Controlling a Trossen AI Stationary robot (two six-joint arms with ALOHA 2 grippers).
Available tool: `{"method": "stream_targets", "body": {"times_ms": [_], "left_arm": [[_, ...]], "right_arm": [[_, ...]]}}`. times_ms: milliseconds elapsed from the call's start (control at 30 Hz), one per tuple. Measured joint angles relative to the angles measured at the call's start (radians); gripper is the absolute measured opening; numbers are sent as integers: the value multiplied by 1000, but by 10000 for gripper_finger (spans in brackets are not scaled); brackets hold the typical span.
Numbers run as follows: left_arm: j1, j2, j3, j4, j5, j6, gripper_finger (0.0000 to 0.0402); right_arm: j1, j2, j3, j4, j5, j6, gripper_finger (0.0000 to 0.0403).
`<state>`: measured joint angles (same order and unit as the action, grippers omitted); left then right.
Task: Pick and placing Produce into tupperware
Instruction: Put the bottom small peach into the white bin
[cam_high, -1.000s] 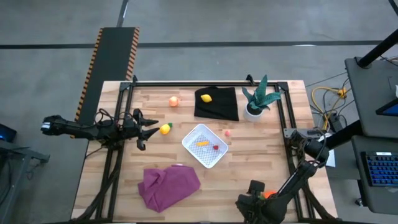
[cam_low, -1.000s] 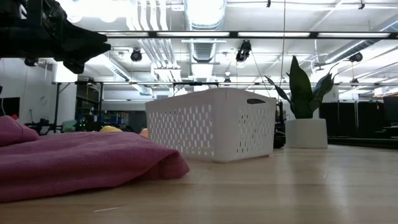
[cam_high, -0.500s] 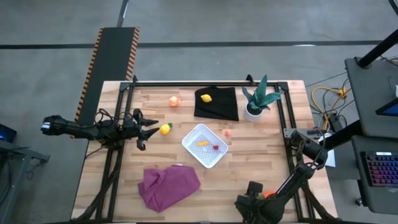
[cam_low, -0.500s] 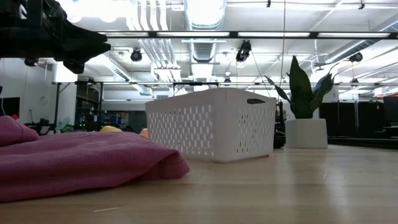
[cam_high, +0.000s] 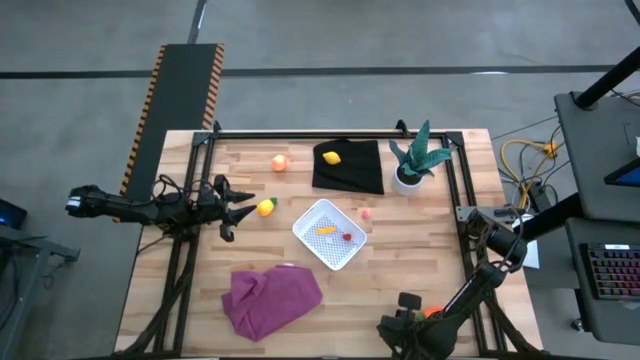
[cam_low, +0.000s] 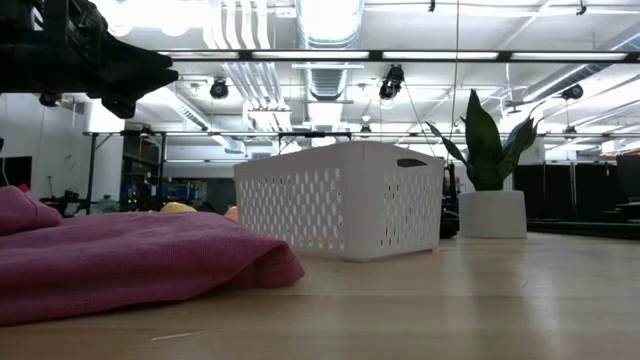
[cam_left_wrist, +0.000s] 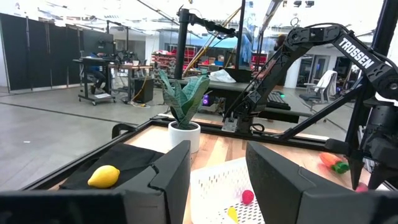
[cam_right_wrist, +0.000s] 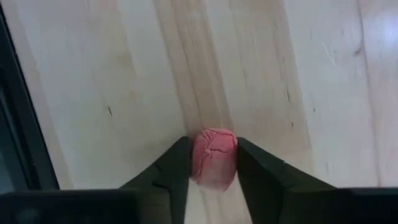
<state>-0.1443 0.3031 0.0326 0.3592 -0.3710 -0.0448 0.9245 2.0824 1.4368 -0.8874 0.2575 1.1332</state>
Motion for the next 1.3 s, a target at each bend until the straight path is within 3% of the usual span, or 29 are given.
{"method": "stream_targets", "body": {"times_ms": [267, 633, 767, 1033, 1300], "left_arm": [[0, 0, 0, 0, 0, 0, 142], [0, 0, 0, 0, 0, 0, 142], [0, 0, 0, 0, 0, 0, 142], [0, 0, 0, 4, 0, 31, 142], [0, 0, 0, 4, 0, 28, 142]], "right_arm": [[-12, -6, 6, -35, 38, -27, 46], [-127, -113, 6, -30, 508, -135, 42], [-202, -173, 6, -24, 599, -250, 42], [-387, -210, 5, -17, 537, -463, 42], [-520, -210, -9, -16, 403, -506, 43]]}}
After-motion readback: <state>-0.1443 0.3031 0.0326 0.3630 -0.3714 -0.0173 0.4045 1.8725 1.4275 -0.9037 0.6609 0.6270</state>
